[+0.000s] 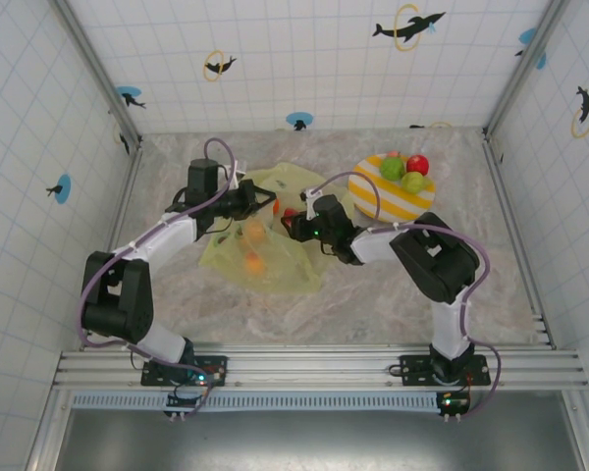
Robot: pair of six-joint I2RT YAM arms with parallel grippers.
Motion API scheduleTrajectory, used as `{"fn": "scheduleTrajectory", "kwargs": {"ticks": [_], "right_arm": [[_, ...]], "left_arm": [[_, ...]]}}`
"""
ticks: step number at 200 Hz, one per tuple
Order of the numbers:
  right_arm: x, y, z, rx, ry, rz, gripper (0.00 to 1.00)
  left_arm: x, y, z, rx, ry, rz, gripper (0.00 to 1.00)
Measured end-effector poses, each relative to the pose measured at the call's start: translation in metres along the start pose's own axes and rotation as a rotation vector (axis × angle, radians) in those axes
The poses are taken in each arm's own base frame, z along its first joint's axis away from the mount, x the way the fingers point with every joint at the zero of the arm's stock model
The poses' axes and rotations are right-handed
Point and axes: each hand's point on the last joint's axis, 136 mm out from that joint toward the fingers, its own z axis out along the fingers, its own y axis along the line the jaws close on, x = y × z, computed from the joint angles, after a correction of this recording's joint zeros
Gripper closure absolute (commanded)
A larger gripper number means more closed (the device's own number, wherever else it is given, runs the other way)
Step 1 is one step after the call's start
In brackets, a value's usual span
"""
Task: Place the fruits into the plastic bag
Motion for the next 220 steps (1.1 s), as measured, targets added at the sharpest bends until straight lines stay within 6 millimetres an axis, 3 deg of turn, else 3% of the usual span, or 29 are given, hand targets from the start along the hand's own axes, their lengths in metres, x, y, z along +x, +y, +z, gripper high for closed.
{"fn": "scheduleTrajectory", "kwargs": {"ticks": [45, 71, 110, 138, 183, 220], "right_arm": [[0.002, 0.015, 0.023, -0.019, 0.002, 0.064, 0.35], [0.000, 0.020, 0.025, -0.026, 0.001, 0.075, 0.24], [0.003, 0.012, 0.021, 0.006, 0.018, 0.053, 0.19], [0.001, 0.012, 0.002, 0.017, 0.033, 0.013, 0.23], [-0.004, 0.015, -0.049, 0.031, 0.048, -0.100, 0.29], [0.001, -0.002, -0.087, 0.136, 0.073, -0.205, 0.32]], "left_arm": [[0.002, 0.002, 0.000, 0.000, 0.004, -0.012, 1.00], [0.002, 0.002, 0.000, 0.000, 0.004, -0.012, 1.00], [0.002, 0.002, 0.000, 0.000, 0.004, -0.012, 1.00], [0.002, 0.002, 0.000, -0.001, 0.005, -0.013, 1.00], [0.002, 0.004, 0.000, -0.009, 0.002, -0.016, 1.00], [0.001, 0.006, -0.001, -0.017, -0.001, -0.023, 1.00]]}}
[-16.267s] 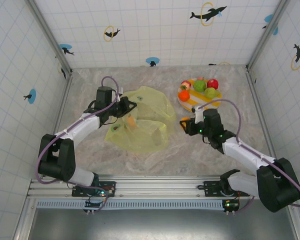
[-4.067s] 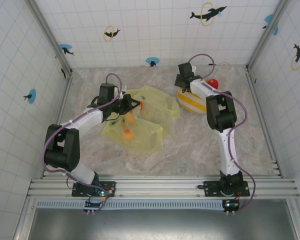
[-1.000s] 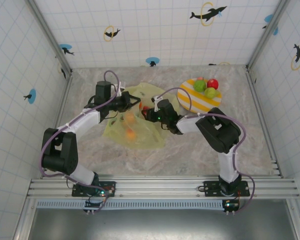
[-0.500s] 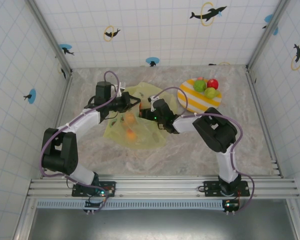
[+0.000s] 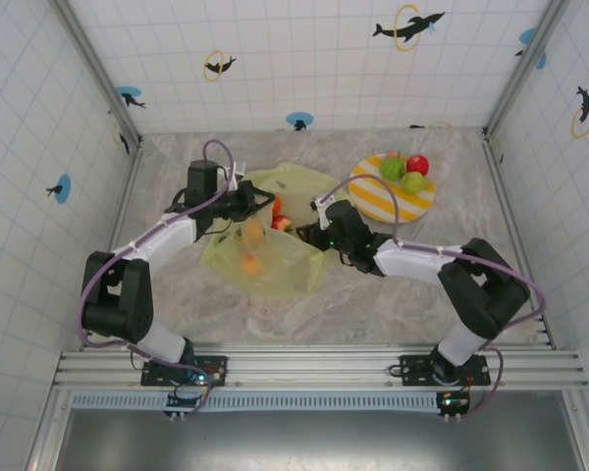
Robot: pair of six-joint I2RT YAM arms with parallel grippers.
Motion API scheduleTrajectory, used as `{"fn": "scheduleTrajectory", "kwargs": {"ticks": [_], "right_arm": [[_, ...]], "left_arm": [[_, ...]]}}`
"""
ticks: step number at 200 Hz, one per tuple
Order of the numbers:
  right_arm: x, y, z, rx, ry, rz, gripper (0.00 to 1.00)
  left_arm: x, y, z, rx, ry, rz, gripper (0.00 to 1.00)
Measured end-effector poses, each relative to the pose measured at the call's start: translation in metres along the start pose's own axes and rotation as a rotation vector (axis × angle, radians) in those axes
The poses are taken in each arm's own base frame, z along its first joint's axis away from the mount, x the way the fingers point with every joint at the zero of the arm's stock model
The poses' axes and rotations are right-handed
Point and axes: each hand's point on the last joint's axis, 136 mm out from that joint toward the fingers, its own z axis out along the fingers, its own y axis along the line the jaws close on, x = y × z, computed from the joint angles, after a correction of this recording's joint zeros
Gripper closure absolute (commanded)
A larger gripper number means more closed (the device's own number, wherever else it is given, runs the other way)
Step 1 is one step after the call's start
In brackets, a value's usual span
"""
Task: Place the fruits into the plastic bag
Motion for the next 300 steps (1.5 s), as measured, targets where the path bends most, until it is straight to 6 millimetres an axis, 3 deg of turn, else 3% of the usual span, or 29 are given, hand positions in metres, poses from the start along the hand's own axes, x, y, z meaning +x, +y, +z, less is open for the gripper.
{"fn": "scheduleTrajectory", "kwargs": {"ticks": [30, 54, 96, 117, 145, 192, 213, 248, 300], "right_arm": [[0.007, -0.027, -0.018, 0.148, 0.028, -0.059, 0.34], [0.017, -0.035, -0.026, 0.183, 0.053, -0.084, 0.35], [0.066, -0.034, -0.042, 0.084, 0.142, -0.059, 0.41], [0.080, -0.041, -0.048, 0.064, 0.155, 0.012, 0.44], [0.085, -0.050, -0.052, 0.082, 0.118, 0.111, 0.44], [0.083, -0.084, -0.058, 0.176, 0.012, 0.228, 0.32], [0.076, -0.093, -0.053, 0.190, -0.027, 0.234, 0.30], [0.080, -0.101, -0.030, 0.176, -0.016, 0.234, 0.32], [0.062, -0.099, 0.001, 0.119, -0.053, 0.242, 0.38]], "left_arm": [[-0.001, 0.001, -0.001, -0.003, -0.001, -0.001, 1.00], [0.000, 0.002, -0.001, -0.008, 0.000, -0.006, 1.00], [0.001, 0.003, -0.001, -0.011, 0.002, -0.009, 1.00], [0.000, 0.004, -0.001, -0.012, 0.000, -0.010, 1.00], [0.000, 0.004, -0.001, -0.012, 0.000, -0.010, 1.00], [0.000, 0.004, -0.001, -0.013, -0.001, -0.011, 1.00], [0.000, 0.004, -0.001, -0.013, -0.001, -0.011, 1.00], [0.000, 0.004, -0.001, -0.013, 0.000, -0.011, 1.00], [0.000, 0.004, -0.001, -0.014, 0.001, -0.012, 1.00]]}}
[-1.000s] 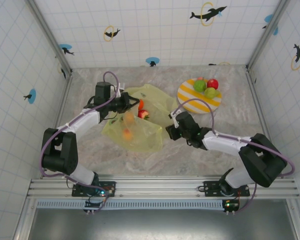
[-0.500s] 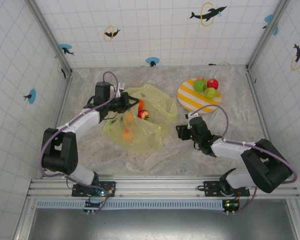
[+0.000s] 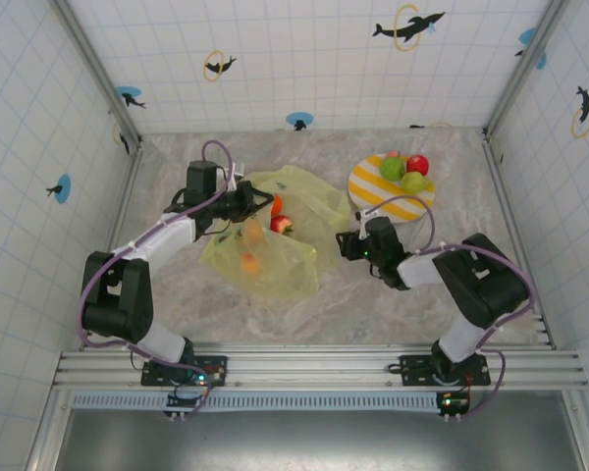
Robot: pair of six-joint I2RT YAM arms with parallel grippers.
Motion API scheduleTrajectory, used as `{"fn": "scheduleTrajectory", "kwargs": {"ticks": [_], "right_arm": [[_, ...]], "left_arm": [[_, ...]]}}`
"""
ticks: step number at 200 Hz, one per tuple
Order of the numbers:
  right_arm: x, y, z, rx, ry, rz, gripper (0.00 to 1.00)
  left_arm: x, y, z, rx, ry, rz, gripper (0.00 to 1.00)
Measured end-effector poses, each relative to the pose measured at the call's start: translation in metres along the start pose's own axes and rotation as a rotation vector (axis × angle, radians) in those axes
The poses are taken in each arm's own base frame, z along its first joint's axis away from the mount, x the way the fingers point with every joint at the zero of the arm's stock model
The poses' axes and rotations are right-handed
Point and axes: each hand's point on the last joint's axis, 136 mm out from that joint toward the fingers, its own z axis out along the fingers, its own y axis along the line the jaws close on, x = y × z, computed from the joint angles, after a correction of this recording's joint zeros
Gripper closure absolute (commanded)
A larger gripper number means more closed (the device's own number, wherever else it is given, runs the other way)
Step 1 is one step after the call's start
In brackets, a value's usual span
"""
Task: Place the fruits into the plastic bag
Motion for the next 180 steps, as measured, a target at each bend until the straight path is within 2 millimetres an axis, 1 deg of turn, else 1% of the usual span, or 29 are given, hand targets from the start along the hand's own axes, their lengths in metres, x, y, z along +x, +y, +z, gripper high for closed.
{"fn": "scheduleTrajectory", "kwargs": {"ticks": [39, 60, 81, 114, 145, 168, 180], "right_arm": [[-0.005, 0.007, 0.024, -0.038, -0.004, 0.021, 0.44], [-0.008, 0.012, 0.036, -0.062, -0.004, 0.035, 0.51], [-0.012, 0.019, 0.043, -0.092, -0.011, 0.053, 0.61], [-0.016, 0.029, 0.043, -0.136, -0.023, 0.072, 0.76], [-0.016, 0.032, 0.041, -0.150, -0.025, 0.083, 1.00], [-0.016, 0.031, 0.031, -0.147, -0.031, 0.095, 1.00], [-0.023, 0.033, 0.023, -0.148, -0.041, 0.094, 1.00]], "left_arm": [[0.000, 0.000, 0.000, 0.000, 0.000, 0.000, 1.00], [0.000, 0.000, 0.000, 0.000, 0.000, 0.000, 1.00], [0.000, 0.000, 0.000, 0.000, 0.000, 0.000, 1.00], [0.000, 0.000, 0.000, 0.000, 0.000, 0.000, 1.00], [-0.001, 0.000, 0.000, 0.000, -0.002, -0.001, 1.00], [-0.002, 0.001, -0.001, -0.001, -0.005, -0.003, 1.00], [-0.003, 0.002, -0.002, -0.002, -0.007, -0.003, 1.00]]}}
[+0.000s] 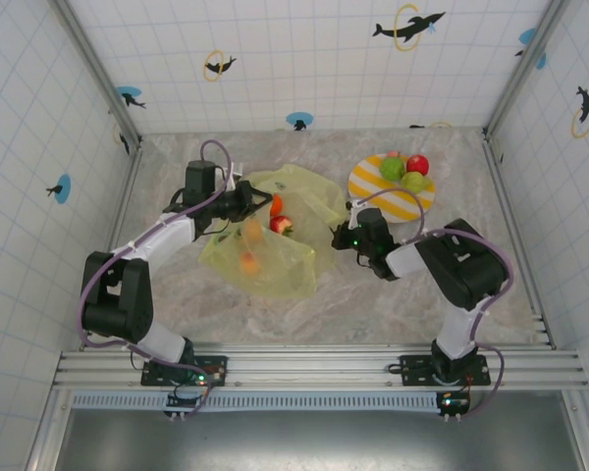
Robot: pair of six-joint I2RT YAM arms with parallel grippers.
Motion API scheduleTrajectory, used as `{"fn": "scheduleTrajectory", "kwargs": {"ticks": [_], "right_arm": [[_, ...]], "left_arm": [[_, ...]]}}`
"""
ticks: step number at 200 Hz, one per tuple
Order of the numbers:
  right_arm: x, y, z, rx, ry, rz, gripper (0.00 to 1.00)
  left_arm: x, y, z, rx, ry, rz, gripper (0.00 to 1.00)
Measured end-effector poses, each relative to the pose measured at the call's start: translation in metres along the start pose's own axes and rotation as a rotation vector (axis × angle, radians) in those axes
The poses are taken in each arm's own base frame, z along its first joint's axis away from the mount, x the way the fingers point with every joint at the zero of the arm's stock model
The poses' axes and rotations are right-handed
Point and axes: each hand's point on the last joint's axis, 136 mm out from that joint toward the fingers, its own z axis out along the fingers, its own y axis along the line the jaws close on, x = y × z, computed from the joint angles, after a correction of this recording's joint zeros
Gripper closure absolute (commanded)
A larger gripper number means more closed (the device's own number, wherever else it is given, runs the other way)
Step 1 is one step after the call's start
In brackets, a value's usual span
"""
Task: Place the fruits into the plastic bag
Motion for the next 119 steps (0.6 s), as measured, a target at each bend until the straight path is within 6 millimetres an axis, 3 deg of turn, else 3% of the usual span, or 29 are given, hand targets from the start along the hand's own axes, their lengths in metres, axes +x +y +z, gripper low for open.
{"fn": "scheduleTrajectory", "kwargs": {"ticks": [42, 81, 119], "right_arm": [[-0.036, 0.029, -0.028, -0.023, -0.015, -0.019, 1.00], [-0.074, 0.065, -0.045, -0.041, 0.025, -0.065, 1.00], [-0.103, 0.087, -0.068, -0.039, 0.066, -0.087, 1.00]], "left_arm": [[-0.002, -0.011, -0.005, 0.013, 0.001, 0.008, 1.00], [-0.013, -0.042, -0.024, 0.056, -0.027, 0.043, 1.00], [-0.036, -0.073, -0.051, 0.096, -0.080, 0.074, 1.00]]}}
